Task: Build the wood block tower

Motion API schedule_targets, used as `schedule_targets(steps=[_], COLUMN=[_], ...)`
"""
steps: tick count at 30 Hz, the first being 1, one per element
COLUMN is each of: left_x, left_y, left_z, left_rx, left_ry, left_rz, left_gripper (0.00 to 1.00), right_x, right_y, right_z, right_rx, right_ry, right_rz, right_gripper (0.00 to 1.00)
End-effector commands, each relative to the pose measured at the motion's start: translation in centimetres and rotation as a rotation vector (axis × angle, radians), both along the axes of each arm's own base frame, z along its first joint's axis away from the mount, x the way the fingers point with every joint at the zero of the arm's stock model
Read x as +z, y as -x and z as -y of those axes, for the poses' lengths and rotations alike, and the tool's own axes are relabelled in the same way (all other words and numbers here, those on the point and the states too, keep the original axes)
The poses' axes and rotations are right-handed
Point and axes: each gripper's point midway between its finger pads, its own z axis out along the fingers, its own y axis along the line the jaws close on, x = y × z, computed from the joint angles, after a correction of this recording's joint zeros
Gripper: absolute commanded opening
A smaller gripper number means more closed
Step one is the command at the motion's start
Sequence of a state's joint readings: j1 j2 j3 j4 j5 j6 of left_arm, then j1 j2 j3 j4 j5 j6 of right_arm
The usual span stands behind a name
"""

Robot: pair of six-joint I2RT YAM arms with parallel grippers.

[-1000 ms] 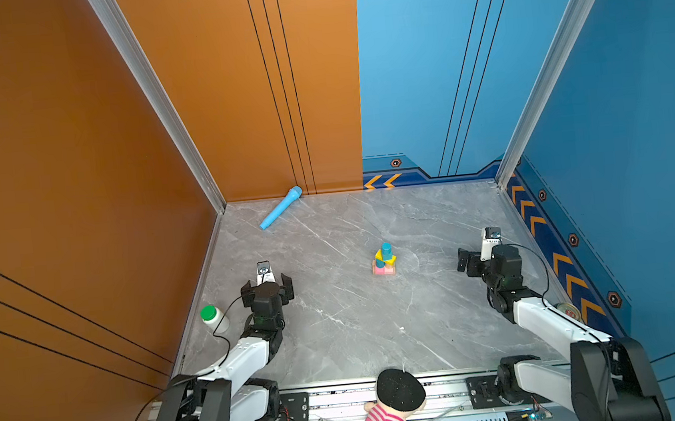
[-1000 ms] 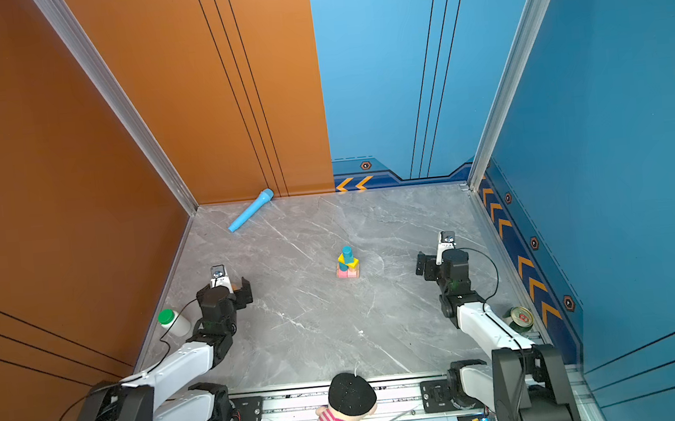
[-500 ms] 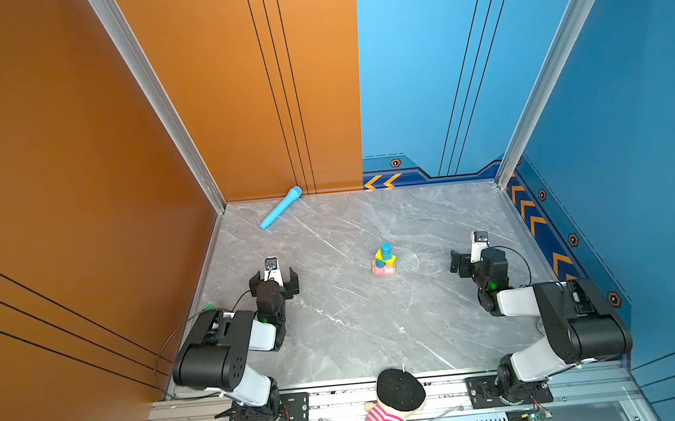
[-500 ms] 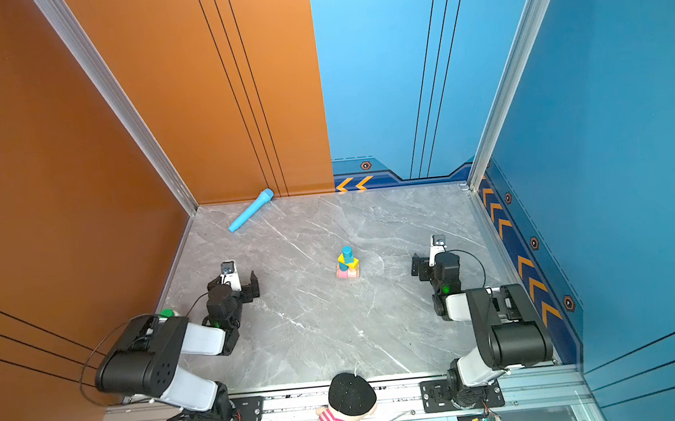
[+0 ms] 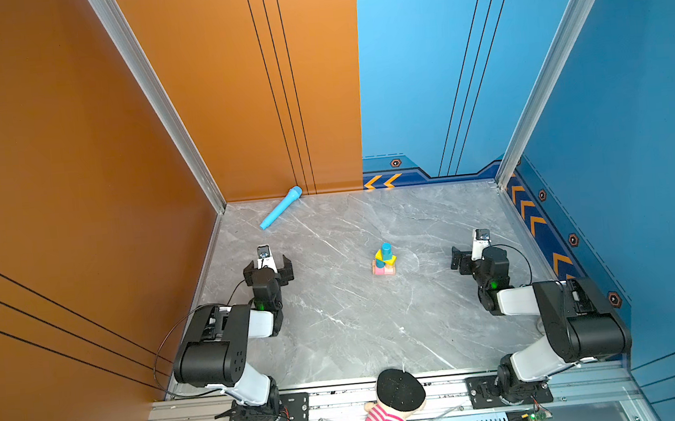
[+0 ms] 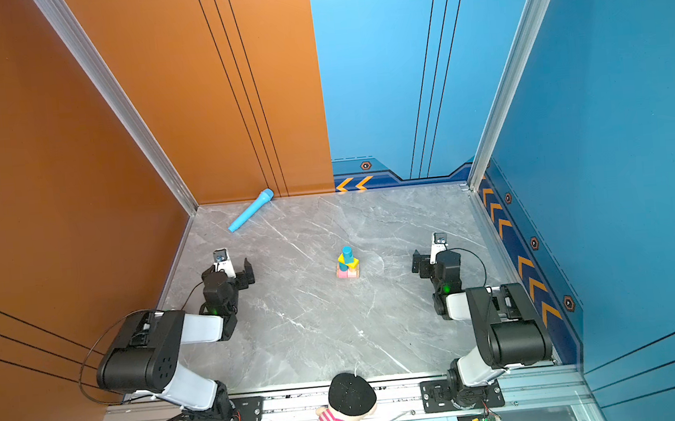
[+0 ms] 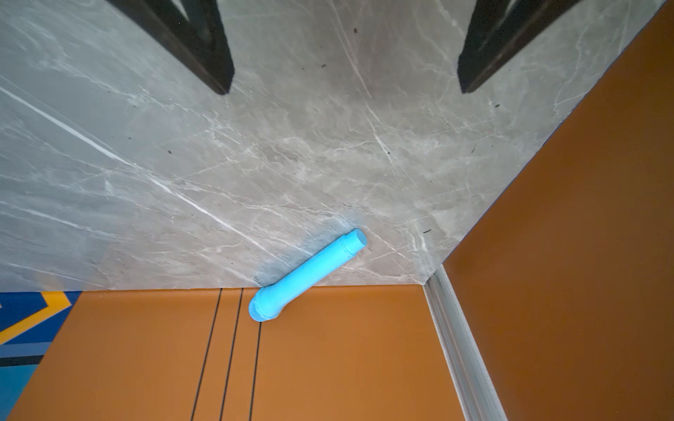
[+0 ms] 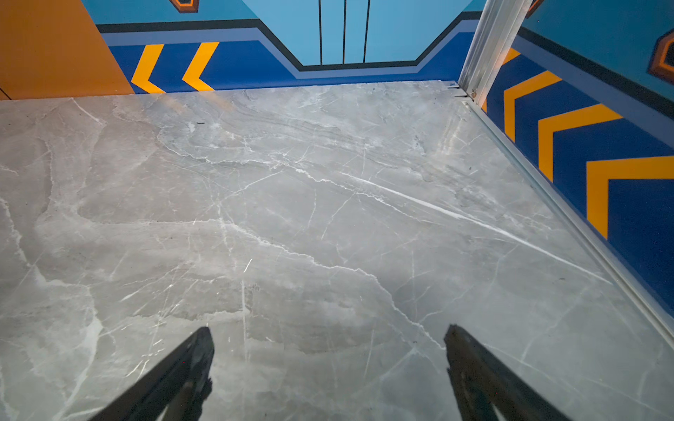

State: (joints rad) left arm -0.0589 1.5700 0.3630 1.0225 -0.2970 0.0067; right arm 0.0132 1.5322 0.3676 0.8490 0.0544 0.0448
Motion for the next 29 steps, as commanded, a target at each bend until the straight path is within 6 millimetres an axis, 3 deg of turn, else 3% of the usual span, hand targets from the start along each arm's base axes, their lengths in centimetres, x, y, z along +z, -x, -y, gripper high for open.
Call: schedule_targets(steps=[1,29], left_x=[-1.31,-1.33], left_y=[0.47,0.49], left_z=[-0.17,-0.22], left_rx=[0.014,0.016], left_ry=[0.019,0.018], left_rz=[-0.059,-0.060], left_gripper=[0.98,0.98], right_x=[0.90,0.95], right_y=[-0.54,-0.53], right_z=[0.44,0.49], right_rx=[-0.030,-0.045], right_ry=[0.001,0.017], right_rz=[0.025,0.024], right_gripper=[1.00,1.00])
